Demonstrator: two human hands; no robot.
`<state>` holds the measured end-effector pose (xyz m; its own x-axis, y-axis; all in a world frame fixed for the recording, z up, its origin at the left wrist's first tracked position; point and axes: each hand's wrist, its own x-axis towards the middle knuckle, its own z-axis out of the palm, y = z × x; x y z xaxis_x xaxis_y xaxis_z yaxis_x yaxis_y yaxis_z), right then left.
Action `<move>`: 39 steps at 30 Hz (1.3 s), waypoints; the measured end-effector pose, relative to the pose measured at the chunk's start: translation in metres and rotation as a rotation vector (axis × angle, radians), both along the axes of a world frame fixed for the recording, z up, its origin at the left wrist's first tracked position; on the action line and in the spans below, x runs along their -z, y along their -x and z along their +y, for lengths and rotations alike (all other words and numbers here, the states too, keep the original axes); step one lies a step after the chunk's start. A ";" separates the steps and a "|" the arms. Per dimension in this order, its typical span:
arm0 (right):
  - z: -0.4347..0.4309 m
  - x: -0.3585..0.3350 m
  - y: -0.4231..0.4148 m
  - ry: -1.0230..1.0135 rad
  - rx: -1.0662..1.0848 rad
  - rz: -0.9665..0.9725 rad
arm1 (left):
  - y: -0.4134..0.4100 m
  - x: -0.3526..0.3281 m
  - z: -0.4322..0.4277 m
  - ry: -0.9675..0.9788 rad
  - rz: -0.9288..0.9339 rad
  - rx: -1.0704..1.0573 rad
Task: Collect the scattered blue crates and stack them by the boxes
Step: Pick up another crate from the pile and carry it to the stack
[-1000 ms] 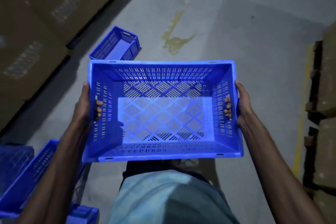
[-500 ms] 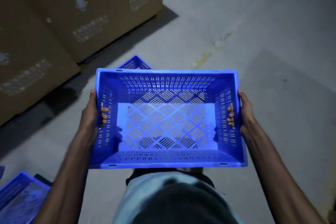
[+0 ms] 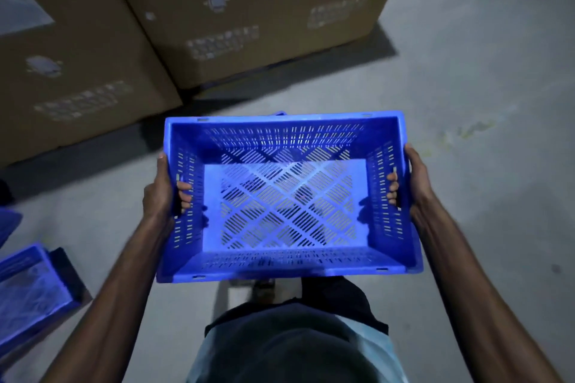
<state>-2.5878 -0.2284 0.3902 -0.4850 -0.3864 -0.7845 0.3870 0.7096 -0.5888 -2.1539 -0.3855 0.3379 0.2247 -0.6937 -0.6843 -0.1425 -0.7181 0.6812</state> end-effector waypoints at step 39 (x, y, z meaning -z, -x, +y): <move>-0.451 0.568 0.059 -0.172 -0.325 0.188 | 0.049 0.513 -0.293 -0.180 -0.360 -0.226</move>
<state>-2.6471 -0.6791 -0.1783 -0.5002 -0.4143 -0.7604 0.0238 0.8712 -0.4903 -2.2028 -0.6786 -0.1753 0.6025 -0.4772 -0.6398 -0.1733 -0.8607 0.4788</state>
